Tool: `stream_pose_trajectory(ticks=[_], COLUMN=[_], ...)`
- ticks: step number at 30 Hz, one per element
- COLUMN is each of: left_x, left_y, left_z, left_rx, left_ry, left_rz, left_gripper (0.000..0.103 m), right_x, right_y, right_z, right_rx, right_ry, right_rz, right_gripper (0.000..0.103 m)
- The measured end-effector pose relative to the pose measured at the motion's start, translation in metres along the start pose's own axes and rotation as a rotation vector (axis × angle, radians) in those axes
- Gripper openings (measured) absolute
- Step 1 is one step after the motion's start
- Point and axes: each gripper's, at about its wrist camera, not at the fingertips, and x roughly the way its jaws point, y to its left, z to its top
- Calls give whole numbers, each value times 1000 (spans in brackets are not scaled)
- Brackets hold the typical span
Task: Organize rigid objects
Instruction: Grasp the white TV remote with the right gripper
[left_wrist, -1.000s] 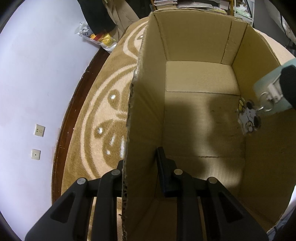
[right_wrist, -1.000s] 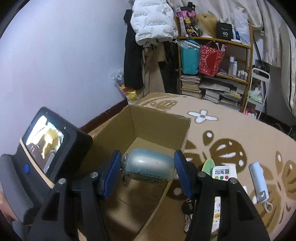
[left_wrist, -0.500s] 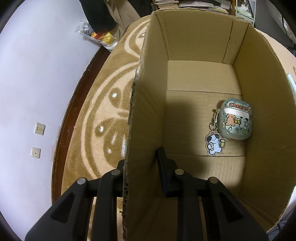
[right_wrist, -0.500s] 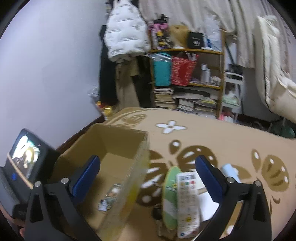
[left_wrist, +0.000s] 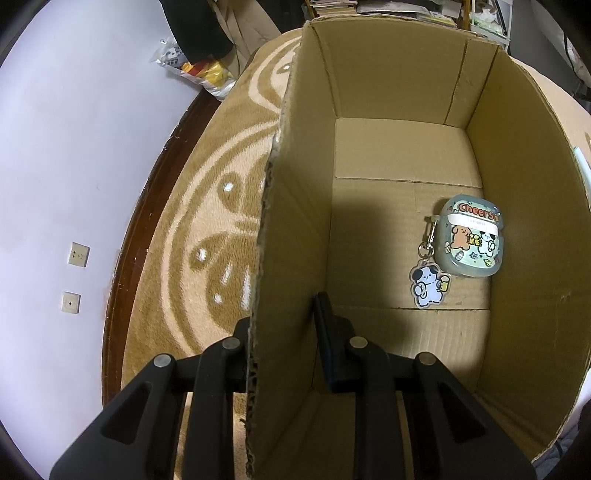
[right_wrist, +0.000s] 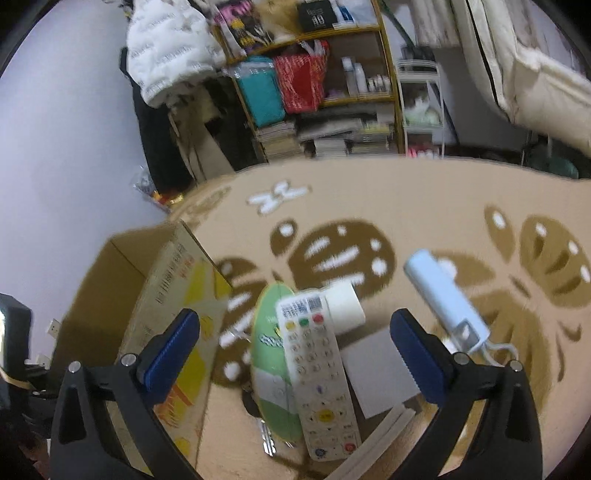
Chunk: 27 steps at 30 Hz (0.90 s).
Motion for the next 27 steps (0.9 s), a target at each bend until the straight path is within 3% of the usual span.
stream_pose_trajectory(ticks=[7,10,13,16,22,27], left_x=[0,1,0,1,0,2], left_y=[-2,-4,-4,-2,1,2], left_z=[-2,-2,-2,-2,-1,-1], left_rx=[17,23,19,14,8,16], left_ry=[-4,0,2,4,7,5], left_rz=[7,12,7,-2,-16,-6], left_gripper=[22,22,22,22,22,22], right_x=[25,27,32,37,49,54], right_y=[-6,-5,-3,-1,5,12], right_z=[-8,-10,-9,-9,-12,-14], right_rx=[-9,-31,-58,-78,-109,-158], right_ry=[112,108,112,129,172,157], right_rz=[-10,-23,-39,-40,-52,-86], right_gripper=[103,102,83,75,74,74])
